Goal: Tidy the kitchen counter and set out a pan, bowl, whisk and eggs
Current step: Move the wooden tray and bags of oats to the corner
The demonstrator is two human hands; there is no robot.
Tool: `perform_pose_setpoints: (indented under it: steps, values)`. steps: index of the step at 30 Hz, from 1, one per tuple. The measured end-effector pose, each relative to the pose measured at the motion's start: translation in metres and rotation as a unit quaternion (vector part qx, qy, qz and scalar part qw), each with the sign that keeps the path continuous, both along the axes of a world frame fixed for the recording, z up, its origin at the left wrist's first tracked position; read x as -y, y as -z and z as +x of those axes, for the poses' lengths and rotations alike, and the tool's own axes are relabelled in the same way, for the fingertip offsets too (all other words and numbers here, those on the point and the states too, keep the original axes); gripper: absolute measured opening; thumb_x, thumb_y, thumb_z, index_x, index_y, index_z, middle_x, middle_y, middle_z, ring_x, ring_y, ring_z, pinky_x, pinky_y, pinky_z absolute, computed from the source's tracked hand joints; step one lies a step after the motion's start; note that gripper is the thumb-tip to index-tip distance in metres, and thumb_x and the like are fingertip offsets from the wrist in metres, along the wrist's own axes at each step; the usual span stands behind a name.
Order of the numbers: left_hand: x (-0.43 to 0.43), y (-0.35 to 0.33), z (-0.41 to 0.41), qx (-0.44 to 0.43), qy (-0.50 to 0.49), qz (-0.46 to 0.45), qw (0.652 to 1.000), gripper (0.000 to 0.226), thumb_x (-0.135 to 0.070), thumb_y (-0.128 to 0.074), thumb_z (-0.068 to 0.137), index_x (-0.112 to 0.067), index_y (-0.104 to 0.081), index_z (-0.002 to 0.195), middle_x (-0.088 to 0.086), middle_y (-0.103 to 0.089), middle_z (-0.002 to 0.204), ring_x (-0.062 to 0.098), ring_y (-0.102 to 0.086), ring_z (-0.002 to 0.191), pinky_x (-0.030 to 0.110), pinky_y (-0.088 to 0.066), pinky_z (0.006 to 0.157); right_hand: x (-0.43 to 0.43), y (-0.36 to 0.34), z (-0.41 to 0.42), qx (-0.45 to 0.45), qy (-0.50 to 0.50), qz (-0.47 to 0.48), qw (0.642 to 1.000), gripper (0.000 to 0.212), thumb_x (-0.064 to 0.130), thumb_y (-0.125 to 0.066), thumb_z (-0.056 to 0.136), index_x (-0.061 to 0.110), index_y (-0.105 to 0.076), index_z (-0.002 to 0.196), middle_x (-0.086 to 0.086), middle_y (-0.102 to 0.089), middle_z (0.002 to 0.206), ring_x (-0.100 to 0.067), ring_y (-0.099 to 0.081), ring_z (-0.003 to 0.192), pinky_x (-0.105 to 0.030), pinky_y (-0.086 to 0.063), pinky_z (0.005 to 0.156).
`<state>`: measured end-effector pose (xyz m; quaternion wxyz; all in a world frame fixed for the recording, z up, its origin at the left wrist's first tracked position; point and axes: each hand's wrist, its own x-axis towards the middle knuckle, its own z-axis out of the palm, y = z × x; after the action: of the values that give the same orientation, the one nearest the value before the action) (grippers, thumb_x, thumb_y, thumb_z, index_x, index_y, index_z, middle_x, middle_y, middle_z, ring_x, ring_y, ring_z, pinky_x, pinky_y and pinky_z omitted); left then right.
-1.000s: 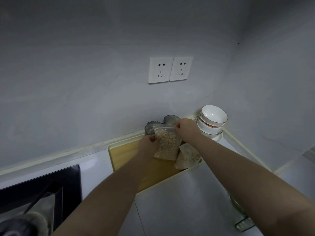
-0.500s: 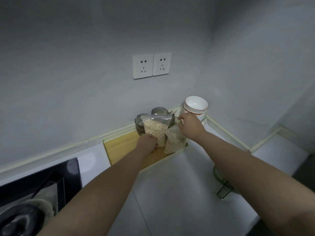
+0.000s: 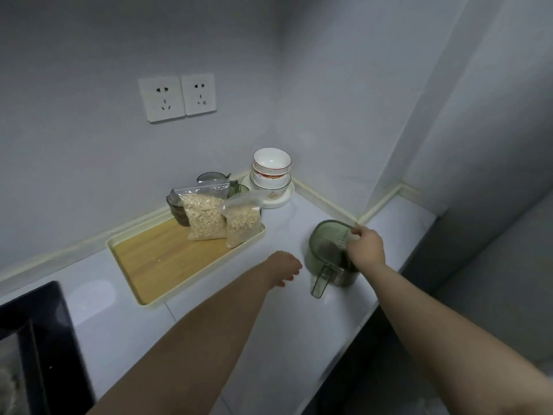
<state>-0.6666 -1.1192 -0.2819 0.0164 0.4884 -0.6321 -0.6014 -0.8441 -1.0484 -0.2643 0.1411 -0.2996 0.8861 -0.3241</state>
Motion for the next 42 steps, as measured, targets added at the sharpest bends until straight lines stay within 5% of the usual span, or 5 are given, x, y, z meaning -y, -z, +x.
perform_pose_setpoints:
  steps: [5,9,15,24,42]
  values:
    - [-0.022,0.006,-0.030,-0.019,0.009,0.020,1.000,0.036,-0.022,-0.051,0.094,-0.006,-0.052,0.126,0.007,-0.051,0.114,0.022,-0.048,0.104,0.032,-0.040,0.084,-0.019,0.010,-0.007,0.147,0.117,-0.002,0.982,0.058,0.010,-0.052,0.087,0.003,-0.033,0.141,-0.019,-0.041,0.138,-0.036,-0.045,0.121,-0.043,-0.043,0.100]
    - [-0.032,0.012,-0.040,-0.027,0.003,0.061,0.998,0.039,-0.028,-0.048,0.097,-0.009,-0.048,0.131,0.008,-0.052,0.127,0.020,-0.048,0.108,0.032,-0.037,0.089,-0.032,0.019,-0.003,0.235,0.092,-0.010,0.968,0.039,0.010,-0.056,0.089,-0.002,-0.046,0.125,-0.016,-0.056,0.115,-0.027,-0.051,0.093,-0.036,-0.046,0.078]
    - [-0.039,0.022,-0.042,-0.029,-0.025,0.083,0.996,0.048,-0.041,-0.046,0.097,-0.009,-0.044,0.134,0.007,-0.052,0.132,0.022,-0.048,0.123,0.037,-0.036,0.097,-0.047,0.020,0.000,0.270,0.091,-0.048,0.957,0.012,0.007,-0.058,0.091,-0.001,-0.060,0.099,-0.020,-0.061,0.104,-0.031,-0.057,0.092,-0.048,-0.049,0.093]
    - [-0.036,0.026,-0.017,-0.022,-0.063,0.118,0.991,0.028,-0.039,-0.055,0.092,-0.013,-0.054,0.105,0.003,-0.054,0.081,0.017,-0.053,0.076,0.031,-0.049,0.073,-0.040,0.018,0.024,0.372,0.058,-0.022,0.926,0.012,0.005,-0.062,0.085,0.001,-0.059,0.096,-0.009,-0.057,0.081,-0.021,-0.057,0.079,-0.039,-0.049,0.081]
    - [-0.012,-0.019,0.128,-0.044,-0.170,0.145,0.974,0.035,-0.047,-0.049,0.092,-0.013,-0.056,0.087,0.003,-0.067,0.065,0.014,-0.064,0.065,0.027,-0.054,0.065,0.007,0.001,0.123,0.575,-0.056,0.034,0.816,0.047,0.030,-0.069,0.083,0.013,-0.045,0.120,-0.018,-0.051,0.107,-0.034,-0.058,0.099,-0.048,-0.051,0.086]
